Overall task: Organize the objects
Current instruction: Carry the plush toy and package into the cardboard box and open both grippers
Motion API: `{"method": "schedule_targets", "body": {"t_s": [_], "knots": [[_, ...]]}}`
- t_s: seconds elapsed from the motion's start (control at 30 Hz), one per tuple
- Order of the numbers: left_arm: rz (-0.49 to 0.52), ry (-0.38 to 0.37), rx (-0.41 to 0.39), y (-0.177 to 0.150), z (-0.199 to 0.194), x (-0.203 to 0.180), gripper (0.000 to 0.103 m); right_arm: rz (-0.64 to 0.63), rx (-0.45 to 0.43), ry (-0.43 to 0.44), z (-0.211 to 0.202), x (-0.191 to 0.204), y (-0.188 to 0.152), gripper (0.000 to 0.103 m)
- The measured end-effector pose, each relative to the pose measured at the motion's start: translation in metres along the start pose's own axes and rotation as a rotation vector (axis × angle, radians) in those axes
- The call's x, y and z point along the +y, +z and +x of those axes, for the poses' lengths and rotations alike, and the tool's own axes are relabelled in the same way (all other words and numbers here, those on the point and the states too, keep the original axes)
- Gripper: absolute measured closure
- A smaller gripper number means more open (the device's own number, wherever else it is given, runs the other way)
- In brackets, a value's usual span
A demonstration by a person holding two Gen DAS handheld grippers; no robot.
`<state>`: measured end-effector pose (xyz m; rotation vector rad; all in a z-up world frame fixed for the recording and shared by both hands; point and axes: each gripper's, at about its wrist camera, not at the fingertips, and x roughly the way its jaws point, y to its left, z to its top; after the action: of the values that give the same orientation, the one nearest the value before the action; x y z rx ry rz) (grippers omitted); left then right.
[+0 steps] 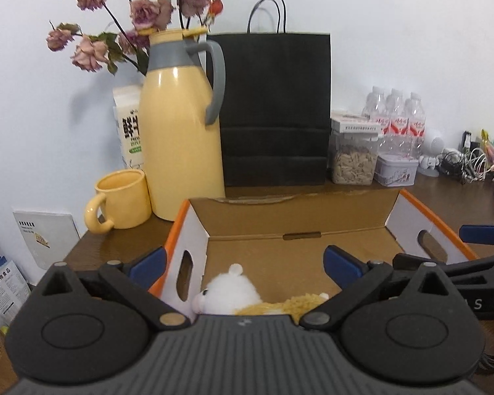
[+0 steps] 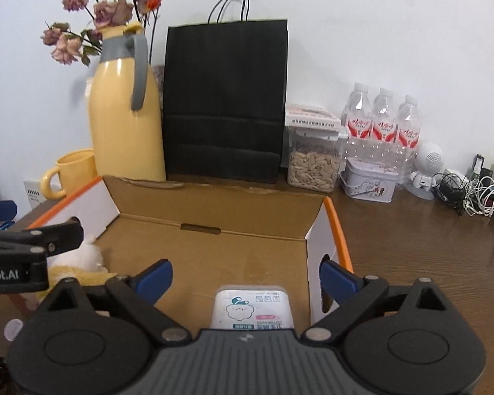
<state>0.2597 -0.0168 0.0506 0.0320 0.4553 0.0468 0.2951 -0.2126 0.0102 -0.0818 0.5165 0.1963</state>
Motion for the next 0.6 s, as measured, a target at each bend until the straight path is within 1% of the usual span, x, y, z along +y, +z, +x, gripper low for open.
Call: {"method": "schedule_targets", "body": {"t_s": [0.13, 0.27, 0.33, 0.47, 0.6], "knots": [[-0.009, 0.01, -0.005, 0.005, -0.021, 0.004, 0.0, -0.007, -0.027, -0.003, -0.025, 0.0, 0.003, 0.005], [-0.011, 0.014, -0.005, 0.003, -0.048, 0.012, 0.0, -0.044, -0.065, -0.007, -0.063, -0.001, -0.001, 0.0], [-0.005, 0.027, -0.006, 0.001, -0.063, 0.017, 0.0, -0.065, -0.082, -0.008, -0.083, 0.0, -0.006, 0.0], [0.015, 0.031, -0.003, -0.011, -0.092, 0.025, 0.0, -0.096, -0.107, 0.009, -0.123, 0.001, -0.02, 0.0], [0.043, 0.009, -0.001, -0.032, -0.118, 0.029, 0.0, -0.129, -0.123, 0.027, -0.16, 0.005, -0.042, 0.0]]}}
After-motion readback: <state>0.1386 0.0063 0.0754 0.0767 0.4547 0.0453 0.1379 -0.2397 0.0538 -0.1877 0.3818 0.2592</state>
